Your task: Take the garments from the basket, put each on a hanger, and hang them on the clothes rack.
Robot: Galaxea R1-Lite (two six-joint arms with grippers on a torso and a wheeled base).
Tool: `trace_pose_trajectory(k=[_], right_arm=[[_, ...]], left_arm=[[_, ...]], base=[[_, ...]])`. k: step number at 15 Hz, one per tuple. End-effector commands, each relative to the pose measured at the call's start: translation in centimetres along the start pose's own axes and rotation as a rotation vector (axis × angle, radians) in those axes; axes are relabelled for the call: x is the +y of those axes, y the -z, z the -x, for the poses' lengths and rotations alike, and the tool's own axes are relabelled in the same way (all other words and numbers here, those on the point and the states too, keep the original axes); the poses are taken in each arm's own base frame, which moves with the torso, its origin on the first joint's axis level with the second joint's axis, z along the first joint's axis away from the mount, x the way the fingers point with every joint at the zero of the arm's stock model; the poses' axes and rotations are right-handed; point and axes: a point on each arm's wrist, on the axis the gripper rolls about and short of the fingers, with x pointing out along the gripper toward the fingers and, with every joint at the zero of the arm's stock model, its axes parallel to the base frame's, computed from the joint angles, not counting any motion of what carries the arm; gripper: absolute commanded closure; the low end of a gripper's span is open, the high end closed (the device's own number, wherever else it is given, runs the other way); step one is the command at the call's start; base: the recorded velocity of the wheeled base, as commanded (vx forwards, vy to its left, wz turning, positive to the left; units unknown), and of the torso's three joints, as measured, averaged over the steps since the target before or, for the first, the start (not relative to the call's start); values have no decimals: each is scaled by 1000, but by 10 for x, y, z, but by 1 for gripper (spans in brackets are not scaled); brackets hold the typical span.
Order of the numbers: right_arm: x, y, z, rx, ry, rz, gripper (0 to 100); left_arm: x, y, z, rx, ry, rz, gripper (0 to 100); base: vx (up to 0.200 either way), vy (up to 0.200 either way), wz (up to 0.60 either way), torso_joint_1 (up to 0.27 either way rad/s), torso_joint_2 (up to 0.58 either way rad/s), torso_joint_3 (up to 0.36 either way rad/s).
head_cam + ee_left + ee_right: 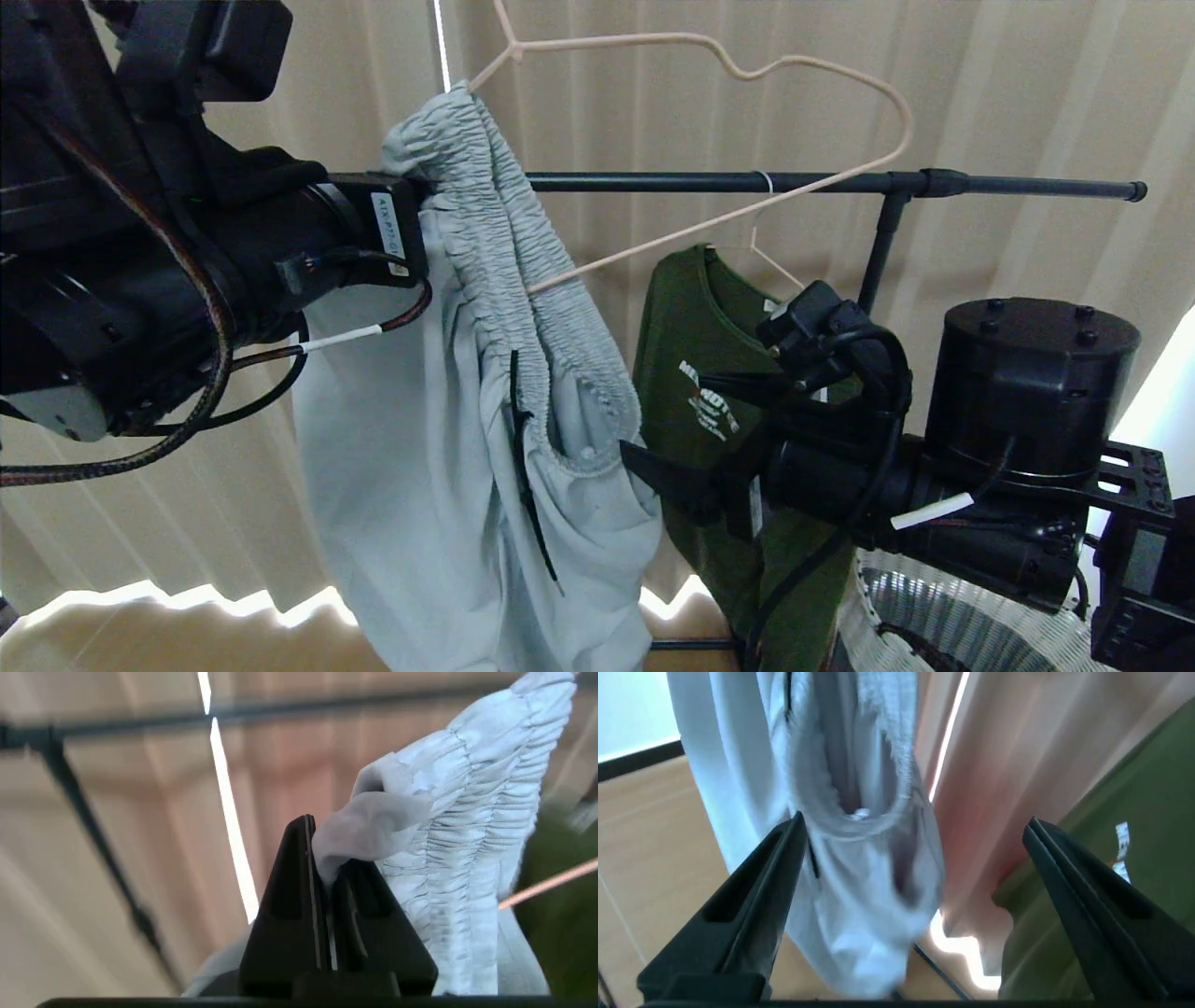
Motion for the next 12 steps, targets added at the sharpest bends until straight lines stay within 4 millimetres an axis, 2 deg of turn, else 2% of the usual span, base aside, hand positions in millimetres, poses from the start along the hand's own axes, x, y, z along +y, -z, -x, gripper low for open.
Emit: trace_pose_trajectory(k=[1, 9, 12], right_arm=[[-1, 8, -9, 27, 2, 0, 0], [-1, 12, -17, 47, 3, -1, 0], [0, 14, -19, 55, 3, -1, 0]], left_arm=[[-4, 2, 1, 2, 15, -3, 100], [-18, -10, 23, -45, 107, 20, 100], [-21, -12, 25, -51, 119, 24, 100]], base=[[0, 0, 0, 0, 0, 0], [0, 0, 0, 0, 0, 0], [0, 0, 0, 0, 0, 0]])
